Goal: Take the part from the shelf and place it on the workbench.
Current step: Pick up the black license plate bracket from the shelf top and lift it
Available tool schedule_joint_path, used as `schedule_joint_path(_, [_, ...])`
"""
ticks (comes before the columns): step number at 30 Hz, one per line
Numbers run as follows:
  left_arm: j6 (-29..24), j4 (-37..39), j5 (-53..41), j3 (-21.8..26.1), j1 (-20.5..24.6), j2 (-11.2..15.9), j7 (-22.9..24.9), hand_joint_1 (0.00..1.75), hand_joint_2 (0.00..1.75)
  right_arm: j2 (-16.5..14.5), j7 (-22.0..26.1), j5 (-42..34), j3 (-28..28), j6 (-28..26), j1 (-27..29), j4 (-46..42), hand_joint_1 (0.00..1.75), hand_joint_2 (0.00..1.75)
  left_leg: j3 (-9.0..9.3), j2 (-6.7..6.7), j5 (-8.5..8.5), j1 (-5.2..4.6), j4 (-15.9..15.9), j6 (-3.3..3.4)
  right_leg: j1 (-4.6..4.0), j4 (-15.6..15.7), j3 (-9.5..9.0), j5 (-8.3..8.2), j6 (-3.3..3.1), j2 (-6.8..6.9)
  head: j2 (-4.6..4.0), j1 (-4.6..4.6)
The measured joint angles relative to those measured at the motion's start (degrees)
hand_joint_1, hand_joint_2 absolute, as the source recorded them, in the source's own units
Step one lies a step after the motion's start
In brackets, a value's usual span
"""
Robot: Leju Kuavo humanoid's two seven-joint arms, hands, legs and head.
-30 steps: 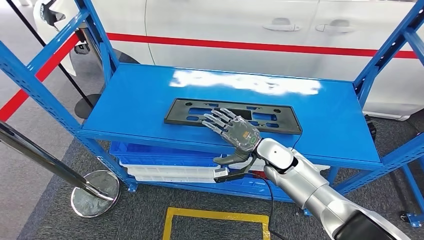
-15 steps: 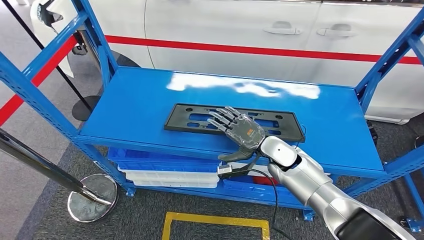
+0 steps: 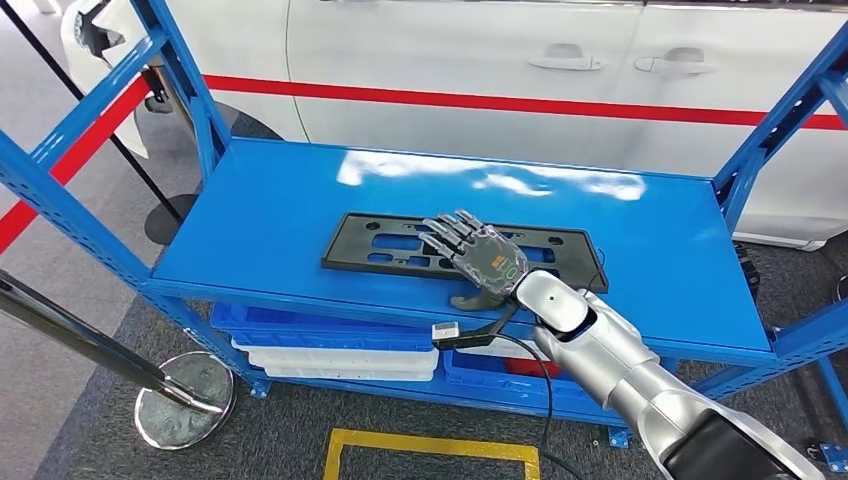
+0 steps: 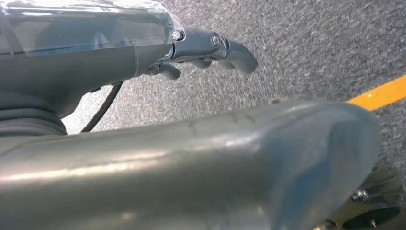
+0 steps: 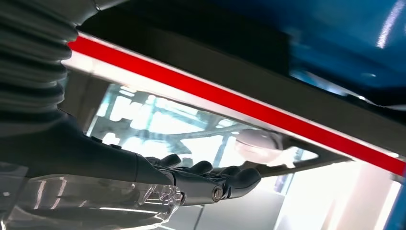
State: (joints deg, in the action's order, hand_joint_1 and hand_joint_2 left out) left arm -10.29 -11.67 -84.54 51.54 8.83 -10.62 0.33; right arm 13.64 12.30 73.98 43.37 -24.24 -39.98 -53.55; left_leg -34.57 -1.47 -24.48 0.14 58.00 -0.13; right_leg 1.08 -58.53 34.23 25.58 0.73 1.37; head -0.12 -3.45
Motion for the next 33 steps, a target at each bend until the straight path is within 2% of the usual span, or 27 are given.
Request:
schedule_joint_path(2, [0.0,0.0,0.0,0.0,0.0,0.0,0.0,0.00,0.00,0.0,-2.0,1.8,-0.2,-0.2,-0.4,0.8,0.00,1.75,-0.42,0.17,-1.03,0.09,1.4,-0.64,0.17,0.4,-0.29,-0.09,-0.67,0.15,0.01,0.00])
schedule_joint_path(3, [0.0,0.0,0.0,0.0,0.0,0.0,-0.1,0.00,0.00,0.1,-3.0,2.5,-0.3,-0.1,-0.7,1.2,0.00,1.75,-1.43,0.23,-2.29,0.15,3.6,-0.93,0.22,0.5,-0.43,-0.09,-0.98,0.33,0.01,0.00])
schedule_joint_path(5, [0.0,0.0,-0.1,0.0,0.0,0.0,-0.2,0.00,0.00,0.4,-5.2,4.6,-0.5,0.3,-1.4,2.6,0.00,1.75,-4.83,0.33,-5.41,0.17,10.2,-1.32,0.01,0.5,-0.54,0.05,-1.38,0.60,0.00,0.00])
schedule_joint_path(6, [0.0,0.0,-0.1,0.0,-0.1,0.0,-0.2,0.00,0.00,0.5,-7.0,6.4,-0.6,1.0,-1.8,3.7,0.36,1.75,-6.54,0.35,-6.44,0.17,13.3,-1.37,-0.11,0.5,-0.56,0.11,-1.50,0.70,-0.01,0.00])
schedule_joint_path(7, [0.0,0.0,-0.1,0.0,-0.2,0.0,-0.2,0.00,0.00,0.6,-9.2,8.5,-0.6,2.2,-2.2,4.9,0.79,1.75,-7.49,0.36,-6.40,0.17,14.7,-1.33,-0.23,0.4,-0.62,0.18,-1.56,0.73,-0.01,0.00])
schedule_joint_path(8, [0.0,0.0,-0.1,0.0,-0.3,0.0,-0.2,0.00,0.00,0.6,-11.7,10.7,-0.6,3.7,-2.7,6.3,1.23,1.75,-7.48,0.37,-5.36,0.16,14.2,-1.21,-0.31,0.4,-0.72,0.26,-1.56,0.74,-0.01,0.00])
schedule_joint_path(9, [0.0,0.0,-0.1,0.0,-0.3,0.0,-0.2,0.00,0.00,0.6,-14.0,12.6,-0.6,5.7,-3.3,7.6,1.66,1.75,-6.38,0.34,-3.44,0.15,11.5,-1.00,-0.37,0.4,-0.88,0.36,-1.49,0.74,-0.01,0.00])
schedule_joint_path(10, [0.0,0.0,-0.1,0.0,-0.3,0.0,-0.2,0.00,0.00,0.6,-15.8,13.8,-0.6,7.7,-3.9,8.7,1.73,1.75,-4.72,0.18,-1.39,0.13,7.7,-0.72,-0.40,0.4,-1.04,0.49,-1.38,0.76,-0.01,0.00])
schedule_joint_path(12, [0.0,0.0,-0.2,0.0,-0.3,0.0,-0.1,0.00,0.00,0.6,-17.3,14.5,-0.6,10.9,-5.1,10.7,1.74,1.75,-2.06,-0.15,1.01,-0.06,1.7,-0.05,-0.61,0.3,-1.20,0.75,-0.93,0.68,-0.01,-0.01])
schedule_joint_path(15, [0.0,0.0,-0.2,0.0,-0.5,0.0,0.1,0.00,0.00,0.6,-17.2,14.2,-0.8,12.4,-6.0,12.6,1.75,1.75,-1.42,-0.26,1.21,-0.28,0.3,0.87,-0.78,0.4,-1.31,0.90,-0.11,0.59,0.00,0.00])
schedule_joint_path(17, [0.0,0.0,-0.3,0.0,-0.4,0.0,0.1,0.00,0.00,0.5,-16.8,14.2,-1.0,12.8,-6.4,13.6,1.75,1.75,-1.00,-0.31,1.43,-0.06,-0.3,1.53,-0.58,-0.8,-0.94,1.89,0.39,0.31,0.00,0.01])
schedule_joint_path(18, [0.0,0.0,-0.4,0.0,-0.2,-0.1,0.1,0.00,0.00,0.4,-16.5,14.2,-1.1,13.0,-6.5,14.1,1.75,1.75,-0.81,-0.33,1.56,0.11,-0.5,1.81,-0.44,-3.0,-0.01,3.18,0.58,0.04,0.00,0.02])
schedule_joint_path(20, [0.0,0.0,-0.4,0.0,-0.1,-0.2,0.1,0.00,0.00,-0.2,-15.7,14.2,-1.3,13.3,-6.5,15.0,1.75,1.75,-0.75,-0.37,1.56,0.15,-0.6,2.14,-0.18,-10.1,3.30,6.50,0.87,-0.46,0.01,0.02])
schedule_joint_path(21, [0.0,0.0,-0.4,0.0,-0.1,-0.2,0.1,0.00,0.00,-0.5,-15.3,14.1,-1.4,13.4,-6.6,15.3,1.75,1.75,-0.72,-0.37,1.51,0.15,-0.5,2.19,-0.08,-13.5,5.01,7.57,1.00,-0.59,0.01,0.02])
schedule_joint_path(22, [0.1,0.0,-0.4,0.0,-0.2,-0.2,0.1,0.00,0.00,-0.8,-14.9,14.0,-1.5,13.4,-6.6,15.6,1.75,1.75,-0.66,-0.38,1.45,0.14,-0.5,2.20,0.04,-15.4,6.00,7.62,1.12,-0.63,0.01,0.02])
schedule_joint_path(23, [0.1,0.0,-0.4,0.0,-0.2,-0.2,0.0,0.00,0.00,-1.1,-14.5,13.9,-1.7,13.4,-6.7,15.8,1.75,1.75,-0.56,-0.40,1.35,0.15,-0.4,2.16,0.16,-15.0,5.97,6.54,1.19,-0.64,0.00,0.02])
schedule_joint_path(24, [0.1,0.0,-0.5,0.0,-0.3,-0.2,0.0,0.00,0.00,-1.3,-14.0,13.7,-1.8,13.4,-6.8,15.9,1.75,1.75,-0.43,-0.42,1.23,0.16,-0.3,2.04,0.29,-12.5,4.94,4.63,1.19,-0.57,0.00,0.02])
schedule_joint_path(25, [0.1,0.0,-0.5,0.0,-0.3,-0.2,0.0,0.00,0.00,-1.5,-13.6,13.5,-1.8,13.4,-7.0,16.0,1.75,1.75,-0.33,-0.45,1.07,0.16,-0.1,1.86,0.37,-8.7,3.23,2.45,1.10,-0.33,0.00,0.02])
schedule_joint_path(26, [0.2,0.0,-0.5,0.0,-0.3,-0.2,0.0,0.00,0.00,-1.7,-13.1,13.3,-1.9,13.3,-7.1,16.0,1.73,1.75,-0.37,-0.45,0.88,0.03,0.1,1.59,0.27,-5.0,1.49,1.03,0.95,0.04,-0.01,0.03])
schedule_joint_path(27, [0.2,0.0,-0.6,0.0,-0.2,-0.2,0.0,0.00,0.00,-2.0,-12.5,12.9,-2.0,13.0,-7.2,16.0,1.65,1.75,-0.49,-0.42,0.74,-0.08,0.3,1.30,0.14,-2.3,0.29,0.32,0.76,0.30,-0.01,0.02])
schedule_joint_path(28, [0.3,0.0,-0.6,0.0,-0.2,-0.2,0.0,0.00,0.00,-2.2,-11.8,12.4,-2.1,12.7,-7.3,16.0,1.57,1.75,-0.61,-0.36,0.66,-0.20,0.3,1.00,-0.01,-0.8,-0.36,0.22,0.55,0.48,-0.01,0.01])
schedule_joint_path(30, [0.3,0.0,-0.7,0.0,-0.2,-0.2,0.0,0.00,0.00,-2.5,-9.6,10.5,-2.6,11.8,-7.3,15.9,1.47,1.75,-0.72,-0.25,0.64,-0.26,0.2,0.42,-0.13,-0.2,-0.54,0.50,0.06,0.34,0.00,-0.01])
schedule_joint_path(32, [0.4,0.0,-0.8,0.0,-0.2,-0.2,0.0,0.00,0.00,-2.5,-6.3,7.2,-3.6,10.9,-6.9,15.3,1.57,1.75,-0.94,-0.06,-0.18,-0.13,1.2,-0.26,0.03,0.2,-0.79,0.35,-0.61,0.55,0.01,0.01])
schedule_joint_path(33, [0.5,0.0,-0.8,0.0,-0.1,-0.2,0.0,0.00,0.00,-2.4,-4.5,5.4,-4.2,10.5,-6.6,14.9,1.63,1.75,-1.69,0.08,-1.45,-0.07,3.1,-0.61,0.14,0.4,-0.92,0.27,-0.95,0.73,0.00,0.01])
